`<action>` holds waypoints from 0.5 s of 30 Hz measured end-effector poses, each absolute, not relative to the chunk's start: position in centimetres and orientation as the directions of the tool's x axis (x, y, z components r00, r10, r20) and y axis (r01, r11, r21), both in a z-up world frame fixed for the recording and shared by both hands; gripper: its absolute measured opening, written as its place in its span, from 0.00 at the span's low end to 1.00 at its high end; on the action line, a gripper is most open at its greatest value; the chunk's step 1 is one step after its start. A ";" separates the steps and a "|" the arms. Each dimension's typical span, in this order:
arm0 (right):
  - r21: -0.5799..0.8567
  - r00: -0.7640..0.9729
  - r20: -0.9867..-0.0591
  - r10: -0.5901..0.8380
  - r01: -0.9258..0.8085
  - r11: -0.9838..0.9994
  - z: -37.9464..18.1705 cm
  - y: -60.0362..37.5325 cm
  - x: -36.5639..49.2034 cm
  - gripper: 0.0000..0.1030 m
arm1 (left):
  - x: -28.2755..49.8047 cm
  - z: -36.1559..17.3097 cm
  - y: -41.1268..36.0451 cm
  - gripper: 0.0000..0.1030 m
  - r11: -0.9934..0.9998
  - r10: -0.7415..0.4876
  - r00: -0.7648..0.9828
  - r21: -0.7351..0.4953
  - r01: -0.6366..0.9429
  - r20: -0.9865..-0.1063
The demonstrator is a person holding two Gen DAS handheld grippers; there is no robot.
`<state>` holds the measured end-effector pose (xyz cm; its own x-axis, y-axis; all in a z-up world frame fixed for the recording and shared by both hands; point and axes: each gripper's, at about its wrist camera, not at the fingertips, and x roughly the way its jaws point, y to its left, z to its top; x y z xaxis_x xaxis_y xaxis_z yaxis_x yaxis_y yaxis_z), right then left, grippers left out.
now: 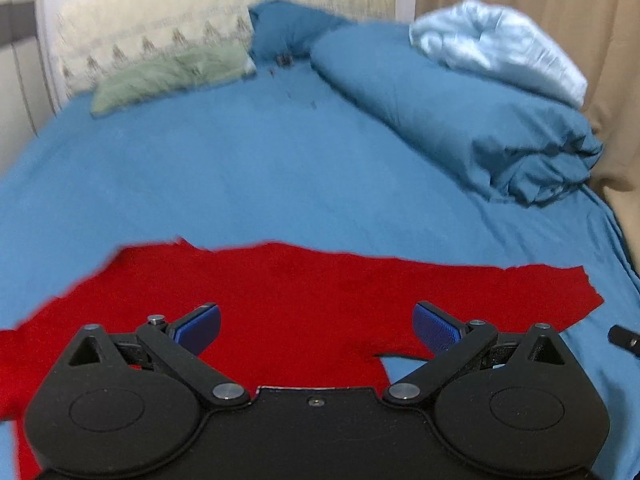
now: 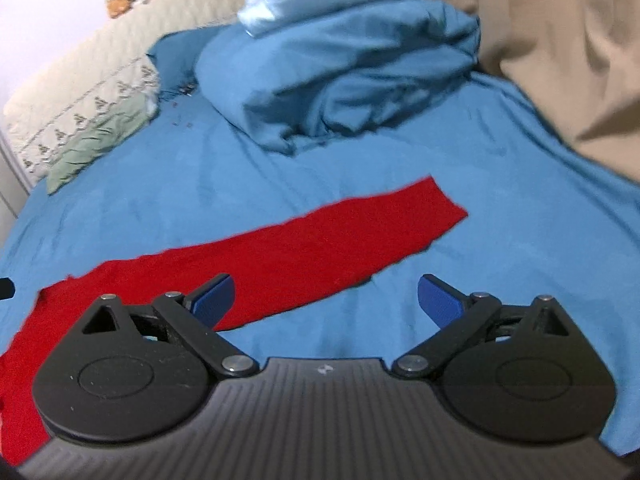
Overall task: Fold small clothes
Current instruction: 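Grasp a red sweater sleeve with the right gripper and fold it across the body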
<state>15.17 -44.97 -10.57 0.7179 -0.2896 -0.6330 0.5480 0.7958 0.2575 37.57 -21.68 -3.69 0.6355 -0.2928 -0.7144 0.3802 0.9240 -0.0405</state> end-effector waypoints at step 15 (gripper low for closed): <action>0.404 0.722 -0.644 -0.253 0.602 0.688 -21.3 -50.6 22.2 0.74 | 45.1 -16.6 -24.3 1.00 0.942 -0.190 0.508 -0.012 0.334 -0.840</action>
<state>22.15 -50.59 -21.34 0.7216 -0.2531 -0.6444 0.6023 0.6885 0.4040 45.06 -24.30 -16.63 0.5080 -0.1904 -0.8400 0.3341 0.9425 -0.0115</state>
